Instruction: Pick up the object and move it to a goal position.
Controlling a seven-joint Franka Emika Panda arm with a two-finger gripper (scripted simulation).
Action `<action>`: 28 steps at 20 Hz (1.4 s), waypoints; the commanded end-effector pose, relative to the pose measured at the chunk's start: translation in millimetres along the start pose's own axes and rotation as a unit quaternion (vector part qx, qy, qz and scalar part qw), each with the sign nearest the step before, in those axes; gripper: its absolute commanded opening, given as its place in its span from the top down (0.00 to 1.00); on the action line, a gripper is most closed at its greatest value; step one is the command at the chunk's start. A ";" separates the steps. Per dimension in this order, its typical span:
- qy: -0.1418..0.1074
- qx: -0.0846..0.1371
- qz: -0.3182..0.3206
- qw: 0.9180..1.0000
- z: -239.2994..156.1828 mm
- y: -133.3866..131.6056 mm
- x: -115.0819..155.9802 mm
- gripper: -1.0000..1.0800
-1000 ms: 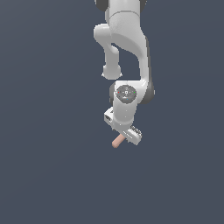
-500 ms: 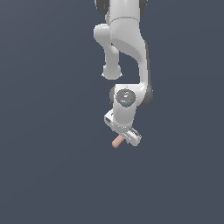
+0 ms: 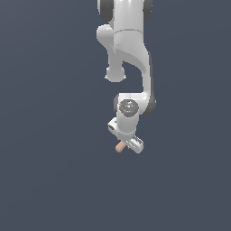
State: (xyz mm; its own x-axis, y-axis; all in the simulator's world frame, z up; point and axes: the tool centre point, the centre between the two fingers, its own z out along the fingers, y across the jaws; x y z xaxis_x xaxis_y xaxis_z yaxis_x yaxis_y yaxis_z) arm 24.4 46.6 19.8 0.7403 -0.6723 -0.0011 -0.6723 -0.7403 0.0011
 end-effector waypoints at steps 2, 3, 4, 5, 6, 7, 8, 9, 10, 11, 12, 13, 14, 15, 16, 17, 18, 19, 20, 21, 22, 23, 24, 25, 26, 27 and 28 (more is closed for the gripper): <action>0.000 0.001 0.000 1.000 0.3 -0.6 0.5 1.00; 0.000 0.001 0.000 1.000 0.3 -0.6 0.5 1.00; 0.000 0.001 0.000 1.000 0.3 -0.6 0.5 1.00; 0.000 0.001 0.000 1.000 0.3 -0.6 0.5 1.00; 0.000 0.001 0.000 1.000 0.3 -0.6 0.5 1.00; 0.000 0.001 0.000 1.000 0.3 -0.6 0.5 1.00; 0.000 0.001 0.000 1.000 0.3 -0.6 0.5 1.00; 0.000 0.001 0.000 1.000 0.3 -0.6 0.5 1.00; 0.000 0.001 0.000 1.000 0.1 -0.5 0.4 1.00; 0.000 0.001 0.000 1.000 0.0 -0.4 0.8 1.00; 0.000 0.001 0.000 1.000 -0.3 -0.1 1.9 1.00; 0.000 0.001 0.000 1.000 -0.9 0.5 3.8 1.00; 0.000 0.001 0.000 1.000 -1.7 1.2 6.3 1.00; 0.000 0.001 0.000 1.000 -2.7 2.1 9.6 1.00; 0.000 0.001 0.000 1.000 -3.9 3.3 13.4 1.00; 0.000 0.001 0.000 1.000 -5.2 4.5 17.9 1.00; 0.000 0.001 0.000 1.000 -6.7 5.9 22.9 1.00; 0.000 0.001 0.000 1.000 -8.4 7.5 28.4 1.00; 0.000 0.001 0.000 1.000 -10.2 9.1 34.4 1.00; 0.000 0.001 0.000 1.000 -12.2 10.9 40.7 1.00; 0.000 0.001 0.000 1.000 -14.2 12.7 47.5 1.00; 0.000 0.001 0.000 1.000 -16.3 14.6 54.6 1.00; 0.000 0.001 0.000 1.000 -18.6 16.5 62.0 1.00; 0.000 0.001 0.000 1.000 -20.8 18.5 69.7 1.00; 0.000 0.001 0.000 1.000 -22.9 20.3 76.8 1.00; 0.000 0.001 0.000 1.000 -24.8 21.8 83.1 1.00; 0.000 0.001 0.000 1.000 -26.4 23.1 88.7 1.00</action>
State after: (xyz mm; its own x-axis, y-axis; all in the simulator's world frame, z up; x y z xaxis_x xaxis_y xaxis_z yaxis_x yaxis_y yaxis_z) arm 69.1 -22.2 43.3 0.7396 -0.6731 0.0002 -0.6731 -0.7396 0.0000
